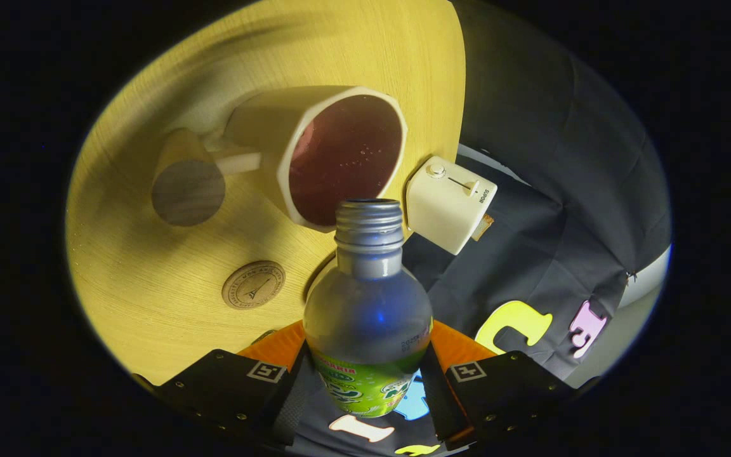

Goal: Take the bottle from table, then pour the juice into the cup, finally place the bottle on the coaster

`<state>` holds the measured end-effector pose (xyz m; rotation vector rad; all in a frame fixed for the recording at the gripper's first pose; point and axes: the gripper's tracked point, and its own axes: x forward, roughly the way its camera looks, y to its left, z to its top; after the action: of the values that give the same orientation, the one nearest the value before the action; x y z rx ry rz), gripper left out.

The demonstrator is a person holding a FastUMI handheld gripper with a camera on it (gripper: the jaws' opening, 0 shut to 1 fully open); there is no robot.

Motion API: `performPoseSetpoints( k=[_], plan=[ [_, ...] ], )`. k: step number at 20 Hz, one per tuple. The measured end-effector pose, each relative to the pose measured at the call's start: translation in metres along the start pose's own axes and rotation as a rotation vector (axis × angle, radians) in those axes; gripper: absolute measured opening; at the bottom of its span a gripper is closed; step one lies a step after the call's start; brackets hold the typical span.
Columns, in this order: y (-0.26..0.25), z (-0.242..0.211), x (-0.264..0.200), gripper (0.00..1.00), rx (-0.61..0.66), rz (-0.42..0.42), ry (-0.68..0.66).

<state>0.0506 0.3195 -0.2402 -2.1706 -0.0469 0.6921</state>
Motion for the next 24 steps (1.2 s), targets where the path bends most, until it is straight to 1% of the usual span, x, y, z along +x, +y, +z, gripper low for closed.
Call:
performPoseSetpoints(
  k=[3, 6, 9, 16, 19, 21, 24],
  plan=[
    [0.013, -0.002, -0.003, 0.79, 0.103, 0.051, -0.009],
    [0.016, -0.001, -0.003, 0.79, 0.176, 0.069, -0.020],
    [0.021, 0.001, -0.006, 0.79, 0.275, 0.098, -0.029],
    [0.014, 0.007, -0.017, 0.79, 0.465, 0.085, -0.091],
    [0.012, 0.001, -0.020, 0.79, 0.584, 0.086, -0.094],
    [0.014, 0.000, -0.016, 0.79, 0.665, 0.119, -0.109],
    [0.018, -0.010, -0.018, 0.79, 0.782, 0.137, -0.114]
  ],
)
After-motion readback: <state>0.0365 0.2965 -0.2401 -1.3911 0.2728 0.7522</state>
